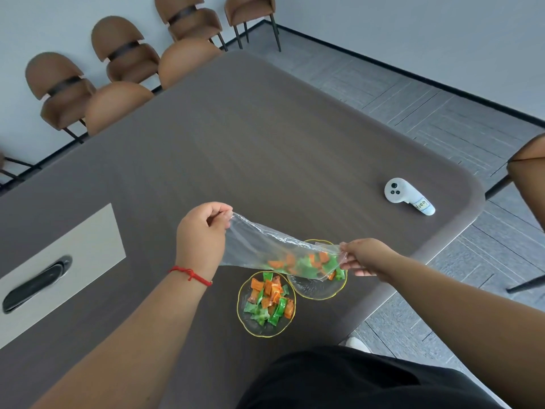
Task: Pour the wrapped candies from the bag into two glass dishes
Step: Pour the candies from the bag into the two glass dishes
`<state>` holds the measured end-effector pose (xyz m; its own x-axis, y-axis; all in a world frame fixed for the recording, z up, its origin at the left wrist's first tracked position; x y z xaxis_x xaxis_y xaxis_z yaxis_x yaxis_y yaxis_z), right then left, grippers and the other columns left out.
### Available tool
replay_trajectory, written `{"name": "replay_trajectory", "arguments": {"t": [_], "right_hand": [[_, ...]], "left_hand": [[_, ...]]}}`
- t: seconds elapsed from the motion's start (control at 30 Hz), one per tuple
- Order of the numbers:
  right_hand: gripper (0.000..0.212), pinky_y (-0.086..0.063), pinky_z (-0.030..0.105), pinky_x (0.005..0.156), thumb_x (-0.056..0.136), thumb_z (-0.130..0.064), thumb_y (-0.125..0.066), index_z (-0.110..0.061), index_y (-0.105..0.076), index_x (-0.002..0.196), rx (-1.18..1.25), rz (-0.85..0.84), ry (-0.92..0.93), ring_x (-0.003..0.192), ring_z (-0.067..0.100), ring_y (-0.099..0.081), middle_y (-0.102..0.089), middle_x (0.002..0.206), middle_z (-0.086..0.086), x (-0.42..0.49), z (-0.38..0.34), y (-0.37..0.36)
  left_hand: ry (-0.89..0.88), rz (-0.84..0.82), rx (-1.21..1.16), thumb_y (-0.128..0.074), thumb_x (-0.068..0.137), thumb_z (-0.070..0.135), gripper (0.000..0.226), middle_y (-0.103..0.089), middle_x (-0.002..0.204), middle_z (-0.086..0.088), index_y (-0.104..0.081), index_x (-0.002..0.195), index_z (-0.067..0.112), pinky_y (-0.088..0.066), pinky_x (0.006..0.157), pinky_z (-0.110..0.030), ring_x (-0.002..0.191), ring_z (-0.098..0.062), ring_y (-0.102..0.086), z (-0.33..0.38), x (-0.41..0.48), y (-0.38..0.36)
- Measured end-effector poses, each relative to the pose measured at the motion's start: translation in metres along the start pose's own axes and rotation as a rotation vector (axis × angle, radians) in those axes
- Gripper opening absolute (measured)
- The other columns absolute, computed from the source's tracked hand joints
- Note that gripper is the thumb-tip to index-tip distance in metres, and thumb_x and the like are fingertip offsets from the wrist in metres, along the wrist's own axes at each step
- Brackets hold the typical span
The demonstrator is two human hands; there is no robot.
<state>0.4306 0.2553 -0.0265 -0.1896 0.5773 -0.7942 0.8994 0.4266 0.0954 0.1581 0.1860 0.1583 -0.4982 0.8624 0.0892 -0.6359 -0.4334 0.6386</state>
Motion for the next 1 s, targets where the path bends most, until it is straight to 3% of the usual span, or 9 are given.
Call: {"name": "replay_trajectory", "arguments": {"t": [0.17, 0.27, 0.57, 0.7, 1.0], "right_hand": [[0.017, -0.045, 0.024, 0.062, 0.096, -0.029, -0.049, -0.015, -0.060, 0.098, 0.002, -0.001, -0.001, 0.073, 0.015, -0.069, -0.067, 0.083, 0.003, 0.001, 0.001, 0.000], [0.017, -0.046, 0.024, 0.061, 0.096, -0.028, -0.049, -0.016, -0.061, 0.099, -0.008, -0.003, -0.004, 0.068, 0.013, -0.069, -0.068, 0.086, 0.003, 0.002, 0.001, 0.001], [0.019, -0.048, 0.026, 0.064, 0.097, -0.029, -0.049, -0.015, -0.060, 0.098, 0.013, -0.001, -0.023, 0.073, 0.017, -0.071, -0.071, 0.086, 0.007, 0.005, 0.005, 0.003], [0.021, -0.047, 0.026, 0.066, 0.097, -0.029, -0.047, -0.014, -0.061, 0.098, 0.008, -0.004, -0.023, 0.075, 0.018, -0.072, -0.072, 0.093, 0.008, 0.004, 0.004, 0.005], [0.031, -0.049, 0.026, 0.064, 0.094, -0.030, -0.050, -0.005, -0.064, 0.107, -0.014, 0.015, -0.054, 0.075, 0.020, -0.073, -0.075, 0.100, 0.014, 0.001, 0.006, 0.019]], "left_hand": [[-0.018, -0.022, 0.011, -0.059, 0.087, 0.013, 0.029, -0.070, 0.074, 0.002, -0.062, 0.075, 0.039, -0.057, 0.081, -0.046, 0.078, -0.020, -0.069, 0.008, 0.000, -0.002], [-0.053, -0.061, 0.034, -0.060, 0.087, 0.013, 0.020, -0.070, 0.075, 0.002, -0.067, 0.080, 0.030, -0.057, 0.079, -0.042, 0.074, -0.016, -0.068, 0.018, -0.001, -0.007], [-0.231, -0.112, 0.119, -0.062, 0.087, 0.017, 0.012, -0.066, 0.078, 0.013, -0.073, 0.089, 0.018, -0.051, 0.075, -0.024, 0.078, -0.008, -0.064, 0.064, 0.002, -0.024], [-0.276, -0.162, 0.132, -0.059, 0.088, 0.019, 0.014, -0.061, 0.073, 0.019, -0.073, 0.089, 0.019, -0.047, 0.069, -0.018, 0.072, 0.000, -0.060, 0.086, 0.004, -0.035], [-0.239, -0.197, 0.076, -0.058, 0.088, 0.019, 0.014, -0.065, 0.070, 0.013, -0.072, 0.085, 0.018, -0.057, 0.057, -0.032, 0.046, -0.004, -0.055, 0.116, 0.008, -0.049]]}}
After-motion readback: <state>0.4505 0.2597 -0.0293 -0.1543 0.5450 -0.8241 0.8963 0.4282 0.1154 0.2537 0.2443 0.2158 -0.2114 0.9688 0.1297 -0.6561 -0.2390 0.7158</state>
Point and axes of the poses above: each hand's wrist, its own x-axis towards the middle knuckle, its own y-axis out of the back of the hand, z = x × y, the point moved 3 cm from there along x, towards the middle knuckle
